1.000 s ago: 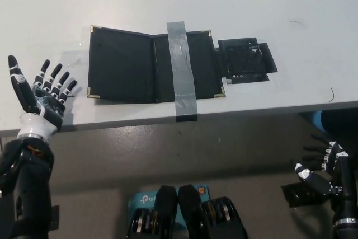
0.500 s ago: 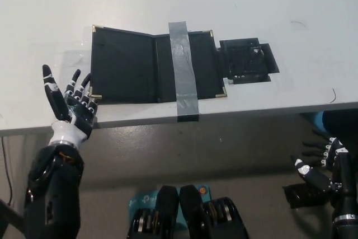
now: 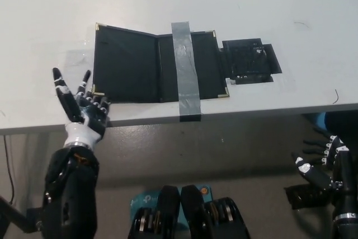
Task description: The robot uses its left hand to push the cover of the diary kept in the middle of the desk towards the right to close it
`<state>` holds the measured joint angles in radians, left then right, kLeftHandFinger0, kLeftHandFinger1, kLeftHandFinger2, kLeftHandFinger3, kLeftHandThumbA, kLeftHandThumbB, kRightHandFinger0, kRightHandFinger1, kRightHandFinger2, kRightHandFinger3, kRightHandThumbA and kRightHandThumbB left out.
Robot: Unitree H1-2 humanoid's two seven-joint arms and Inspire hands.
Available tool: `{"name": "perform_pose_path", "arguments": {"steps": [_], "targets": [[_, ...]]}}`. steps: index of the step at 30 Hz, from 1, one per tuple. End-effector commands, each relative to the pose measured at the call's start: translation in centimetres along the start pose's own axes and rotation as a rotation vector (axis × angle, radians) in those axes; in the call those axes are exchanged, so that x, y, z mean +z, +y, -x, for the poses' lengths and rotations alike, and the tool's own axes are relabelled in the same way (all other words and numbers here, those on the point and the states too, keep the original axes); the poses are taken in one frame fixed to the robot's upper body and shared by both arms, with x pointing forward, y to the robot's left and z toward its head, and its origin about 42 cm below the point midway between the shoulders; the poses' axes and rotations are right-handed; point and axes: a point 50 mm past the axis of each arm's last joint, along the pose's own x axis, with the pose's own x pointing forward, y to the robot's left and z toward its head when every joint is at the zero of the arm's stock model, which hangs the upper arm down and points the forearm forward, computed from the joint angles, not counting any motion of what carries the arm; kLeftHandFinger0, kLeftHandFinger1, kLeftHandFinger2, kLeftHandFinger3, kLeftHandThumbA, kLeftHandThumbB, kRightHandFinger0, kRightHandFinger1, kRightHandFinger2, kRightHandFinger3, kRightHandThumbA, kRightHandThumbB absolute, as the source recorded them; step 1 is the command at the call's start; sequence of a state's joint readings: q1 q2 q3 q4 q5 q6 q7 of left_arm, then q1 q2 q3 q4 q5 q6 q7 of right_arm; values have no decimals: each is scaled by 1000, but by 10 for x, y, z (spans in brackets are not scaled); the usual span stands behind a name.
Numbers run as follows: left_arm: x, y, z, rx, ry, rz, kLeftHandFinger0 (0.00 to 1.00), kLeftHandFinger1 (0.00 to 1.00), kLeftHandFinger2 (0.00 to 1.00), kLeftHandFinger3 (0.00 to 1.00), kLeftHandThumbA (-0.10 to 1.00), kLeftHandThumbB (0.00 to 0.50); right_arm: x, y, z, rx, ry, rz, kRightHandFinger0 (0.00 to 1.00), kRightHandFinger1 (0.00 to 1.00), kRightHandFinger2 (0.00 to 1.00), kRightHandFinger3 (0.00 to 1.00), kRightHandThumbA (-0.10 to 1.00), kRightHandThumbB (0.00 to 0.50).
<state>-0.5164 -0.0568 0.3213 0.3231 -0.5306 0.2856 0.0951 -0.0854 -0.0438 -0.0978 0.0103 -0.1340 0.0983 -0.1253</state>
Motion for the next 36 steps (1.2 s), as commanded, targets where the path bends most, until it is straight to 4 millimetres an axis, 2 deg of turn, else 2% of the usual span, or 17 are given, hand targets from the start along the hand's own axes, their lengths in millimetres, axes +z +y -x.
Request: {"name": "perform_pose_path", "arguments": {"steps": [1,7,11,12,14,15,16,17,18,19,20,21,22,24,29,33,36], "targets": [[-11,-65,-10,-142,49,61,1000,1000,1000,1000,1000,283,16,-6,-6,-8,-53,6,371,507,576,760,784,23],[-13,-121,-11,-241,57,66,1000,1000,1000,1000,1000,283,17,-4,-6,-1,-60,11,367,497,554,743,799,26],[-11,-148,-10,-299,43,48,1000,1000,1000,1000,1000,283,18,-4,-8,11,-64,9,368,490,546,737,798,19],[-10,-159,-11,-313,25,-34,1000,1000,1000,1000,1000,301,18,-4,-8,10,-60,1,366,490,544,736,794,29],[-9,-167,-11,-331,-11,-204,1000,1000,1000,1000,1000,300,18,-3,-8,13,-64,9,367,486,539,739,790,29],[-9,-171,-12,-358,-47,-394,1000,1000,1000,1000,1000,323,18,-3,-8,18,-63,10,376,488,544,745,791,24],[-9,-171,-12,-362,-58,-439,1000,1000,1000,1000,1000,330,18,-2,-7,22,-63,11,379,489,546,748,791,24],[-8,-177,-14,-393,-101,-698,1000,1000,1000,1000,1000,323,18,-2,-8,24,-67,17,380,485,549,751,790,27],[-7,-179,-15,-407,-107,-789,1000,1000,1000,1000,1000,327,19,-2,-9,27,-68,21,380,483,548,751,792,29],[-7,-179,-14,-420,-116,-946,1000,1000,1000,1000,1000,357,19,-1,-9,32,-70,22,381,478,544,750,785,9],[-7,-178,-14,-420,-117,-948,1000,1000,1000,1000,1000,360,19,-1,-9,33,-71,23,382,476,542,750,782,8],[-7,-179,-14,-458,-299,-1401,1000,1000,1000,1000,1000,261,19,-1,-10,33,-72,24,363,459,528,742,781,17],[-8,-178,-13,-486,-364,-1624,1000,1000,1000,1000,1000,265,19,-1,-10,33,-72,28,361,457,526,740,781,16],[-12,-173,-13,-544,-434,-1850,1000,1000,1000,1000,1000,279,19,-2,-10,38,-75,34,349,453,535,748,800,30],[-17,-161,-9,-561,-443,-1943,1000,1000,1000,1000,1000,257,18,-2,-9,35,-62,34,348,455,550,751,818,43],[-13,-154,-8,-563,-454,-1996,1000,1000,1000,1000,1000,279,14,-4,-8,36,-66,42,362,463,564,765,847,52],[-5,-152,-3,-557,-512,-1998,1000,1000,1000,1000,1000,253,13,-4,-5,30,-56,52,369,465,570,774,879,53]]}}
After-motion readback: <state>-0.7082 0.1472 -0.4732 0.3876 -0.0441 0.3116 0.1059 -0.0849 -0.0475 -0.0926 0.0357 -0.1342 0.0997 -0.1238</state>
